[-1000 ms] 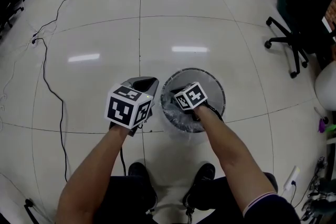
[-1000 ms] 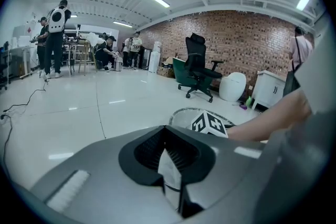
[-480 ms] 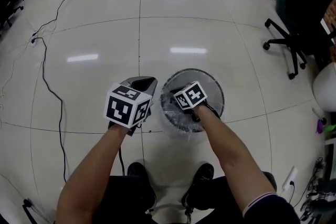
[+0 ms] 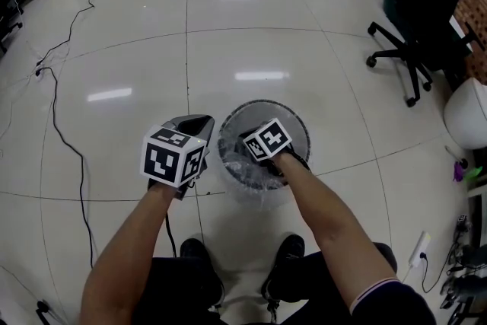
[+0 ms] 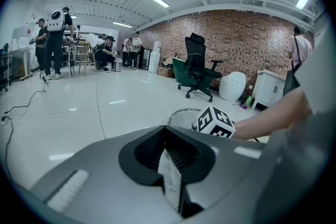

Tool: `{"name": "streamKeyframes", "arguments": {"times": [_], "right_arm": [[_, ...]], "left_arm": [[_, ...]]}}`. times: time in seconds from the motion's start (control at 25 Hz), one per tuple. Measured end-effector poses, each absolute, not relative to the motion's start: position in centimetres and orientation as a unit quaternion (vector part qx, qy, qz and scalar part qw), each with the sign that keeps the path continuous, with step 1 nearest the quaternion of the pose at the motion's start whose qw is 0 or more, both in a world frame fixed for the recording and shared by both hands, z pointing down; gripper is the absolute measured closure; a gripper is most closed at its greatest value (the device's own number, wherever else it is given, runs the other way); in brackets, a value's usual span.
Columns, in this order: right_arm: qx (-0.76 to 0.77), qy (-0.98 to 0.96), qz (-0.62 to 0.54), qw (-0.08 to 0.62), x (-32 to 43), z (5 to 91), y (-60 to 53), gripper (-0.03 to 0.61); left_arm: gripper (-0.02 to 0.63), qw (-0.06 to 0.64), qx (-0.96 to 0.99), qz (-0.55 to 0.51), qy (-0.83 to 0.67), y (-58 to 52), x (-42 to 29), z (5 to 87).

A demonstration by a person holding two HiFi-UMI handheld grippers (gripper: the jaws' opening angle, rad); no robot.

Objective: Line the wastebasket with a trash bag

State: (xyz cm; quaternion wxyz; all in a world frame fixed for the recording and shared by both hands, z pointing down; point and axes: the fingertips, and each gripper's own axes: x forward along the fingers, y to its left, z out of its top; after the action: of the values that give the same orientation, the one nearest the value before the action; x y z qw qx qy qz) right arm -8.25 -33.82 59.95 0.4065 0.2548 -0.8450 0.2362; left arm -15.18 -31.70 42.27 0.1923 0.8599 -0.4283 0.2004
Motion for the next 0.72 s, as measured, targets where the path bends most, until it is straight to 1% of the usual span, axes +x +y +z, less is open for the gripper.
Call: {"name": "streamKeyframes", "arguments": {"times": [0.44,0.6,0.72], "right_arm": [[0.262,-0.860,0.212,0.382,-8.5,56.1,-34.5,0.575],[0.267,-0.875,0.195,0.354,-8.7,53.1,-34.3,0.574],[0.275,-0.891,0.180,0.314,-8.9,50.0,-34.2,0.572]], "left_arm": [[0.603,0.193,0.862,0.193,-0.427,-31.5,-15.1,41.6],[0.603,0.189,0.865,0.187,-0.426,-31.3,-14.6,40.8],[0.603,0.183,0.866,0.186,-0.426,-30.9,-14.3,40.2]]}}
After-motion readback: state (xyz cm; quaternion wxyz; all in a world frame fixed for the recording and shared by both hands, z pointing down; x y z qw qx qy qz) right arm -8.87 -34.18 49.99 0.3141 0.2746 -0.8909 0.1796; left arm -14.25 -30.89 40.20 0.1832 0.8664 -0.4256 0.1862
